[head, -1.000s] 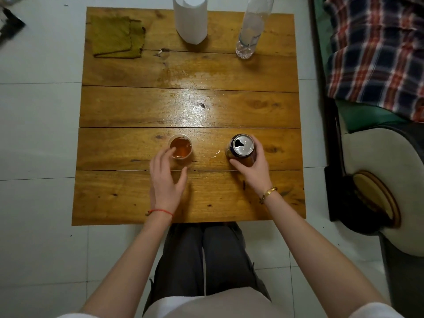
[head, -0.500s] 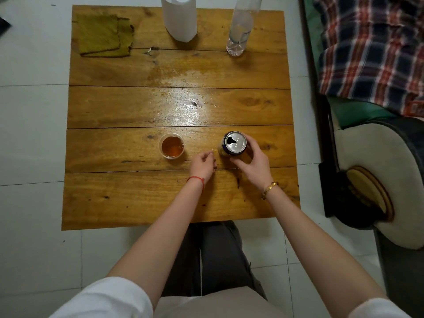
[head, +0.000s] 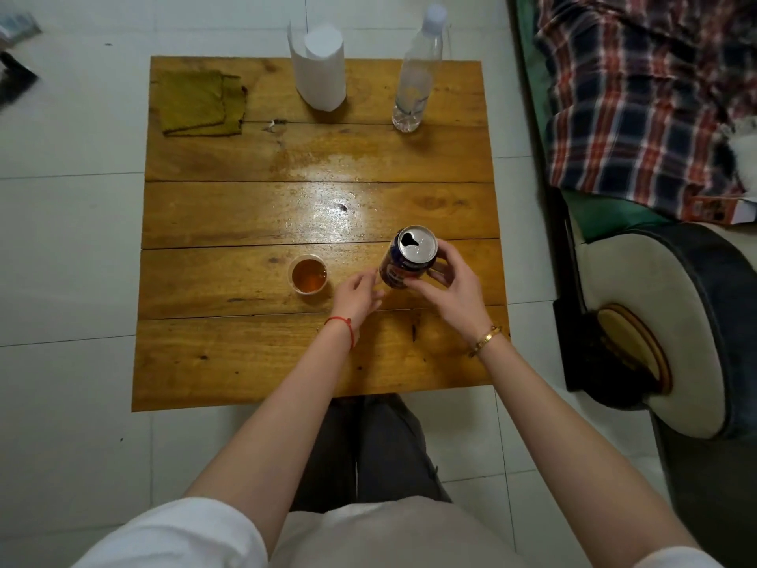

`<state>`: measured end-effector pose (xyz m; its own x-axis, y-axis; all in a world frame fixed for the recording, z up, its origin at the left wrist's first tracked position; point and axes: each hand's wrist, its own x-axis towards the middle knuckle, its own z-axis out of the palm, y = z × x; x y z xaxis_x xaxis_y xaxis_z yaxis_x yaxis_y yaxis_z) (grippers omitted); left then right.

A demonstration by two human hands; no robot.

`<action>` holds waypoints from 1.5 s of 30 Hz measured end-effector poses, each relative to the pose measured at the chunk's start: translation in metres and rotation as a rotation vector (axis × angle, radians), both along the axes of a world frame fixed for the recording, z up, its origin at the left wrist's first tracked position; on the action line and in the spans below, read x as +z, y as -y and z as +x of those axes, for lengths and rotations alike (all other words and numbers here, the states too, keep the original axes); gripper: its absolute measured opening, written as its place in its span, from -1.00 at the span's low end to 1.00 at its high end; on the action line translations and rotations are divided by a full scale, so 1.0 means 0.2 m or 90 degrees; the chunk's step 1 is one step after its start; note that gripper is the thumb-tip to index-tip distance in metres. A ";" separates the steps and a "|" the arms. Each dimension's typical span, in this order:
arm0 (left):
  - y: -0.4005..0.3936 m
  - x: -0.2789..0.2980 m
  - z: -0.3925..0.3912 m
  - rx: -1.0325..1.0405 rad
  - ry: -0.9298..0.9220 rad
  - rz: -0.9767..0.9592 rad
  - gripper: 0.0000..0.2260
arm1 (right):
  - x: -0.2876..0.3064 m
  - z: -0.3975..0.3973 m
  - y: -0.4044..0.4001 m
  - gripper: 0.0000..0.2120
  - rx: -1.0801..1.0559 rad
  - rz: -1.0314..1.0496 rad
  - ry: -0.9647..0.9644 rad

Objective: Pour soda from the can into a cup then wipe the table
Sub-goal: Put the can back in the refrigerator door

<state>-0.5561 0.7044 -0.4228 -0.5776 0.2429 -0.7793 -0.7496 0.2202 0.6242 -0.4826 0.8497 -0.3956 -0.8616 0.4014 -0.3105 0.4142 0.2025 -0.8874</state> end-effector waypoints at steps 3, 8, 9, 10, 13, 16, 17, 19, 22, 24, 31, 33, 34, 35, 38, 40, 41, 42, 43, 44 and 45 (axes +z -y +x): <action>0.03 0.19 -0.01 0.009 -0.001 0.043 -0.72 | 0.21 -0.01 0.00 -0.38 0.027 0.001 -0.021; 0.12 0.48 0.03 0.025 -0.015 0.077 -0.68 | 0.51 0.02 0.05 -0.33 0.079 0.011 -0.033; 0.14 0.54 0.05 0.026 -0.017 0.081 -0.66 | 0.56 0.04 0.06 -0.34 0.091 0.009 -0.031; 0.16 0.59 0.07 0.025 -0.020 0.084 -0.66 | 0.60 0.05 0.07 -0.35 0.104 0.008 -0.029; 0.24 0.74 0.13 0.029 -0.029 0.079 -0.66 | 0.73 0.09 0.11 -0.40 0.144 -0.005 -0.028; 0.31 0.86 0.18 0.054 -0.045 0.080 -0.69 | 0.84 0.09 0.15 -0.41 0.181 -0.005 -0.032; 0.33 0.90 0.20 0.069 -0.049 0.080 -0.70 | 0.88 0.09 0.17 -0.40 0.197 -0.002 -0.036; 0.39 0.95 0.23 0.098 -0.059 0.086 -0.74 | 0.94 0.07 0.22 -0.45 0.237 0.005 -0.040; 0.51 1.02 0.27 0.148 -0.080 0.095 -0.74 | 1.02 0.03 0.31 -0.57 0.302 0.017 -0.053; 0.60 1.08 0.30 0.195 -0.090 0.096 -0.79 | 1.06 0.00 0.39 -0.61 0.352 0.029 -0.068; 1.03 1.13 0.42 0.382 -0.105 0.088 -0.75 | 1.15 -0.11 0.82 -0.55 0.532 0.044 -0.105; 1.16 1.14 0.47 0.449 -0.112 0.090 -0.74 | 1.17 -0.13 0.97 -0.58 0.590 0.061 -0.124; 1.23 1.13 0.50 0.485 -0.114 0.092 -0.73 | 1.18 -0.13 1.04 -0.58 0.619 0.067 -0.126; 1.30 1.13 0.53 0.517 -0.114 0.090 -0.72 | 1.18 -0.14 1.12 -0.57 0.646 0.065 -0.124; 1.51 1.13 0.62 0.596 -0.115 0.084 -0.71 | 1.18 -0.16 1.37 -0.55 0.728 0.054 -0.121; 1.66 1.14 0.68 0.650 -0.118 0.088 -0.71 | 1.19 -0.17 1.55 -0.56 0.775 0.051 -0.120; 1.74 1.16 0.71 0.677 -0.121 0.089 -0.72 | 1.19 -0.17 1.65 -0.57 0.792 0.043 -0.122; 1.82 1.16 0.74 0.702 -0.124 0.090 -0.73 | 1.20 -0.16 1.76 -0.58 0.808 0.031 -0.125; 1.92 1.17 0.76 0.726 -0.127 0.090 -0.73 | 1.20 -0.16 1.87 -0.60 0.825 0.022 -0.125; 2.01 1.18 0.79 0.744 -0.130 0.088 -0.72 | 1.21 -0.16 1.98 -0.62 0.841 0.014 -0.127; 2.11 1.19 0.82 0.759 -0.136 0.084 -0.71 | 1.21 -0.16 2.10 -0.63 0.856 0.010 -0.133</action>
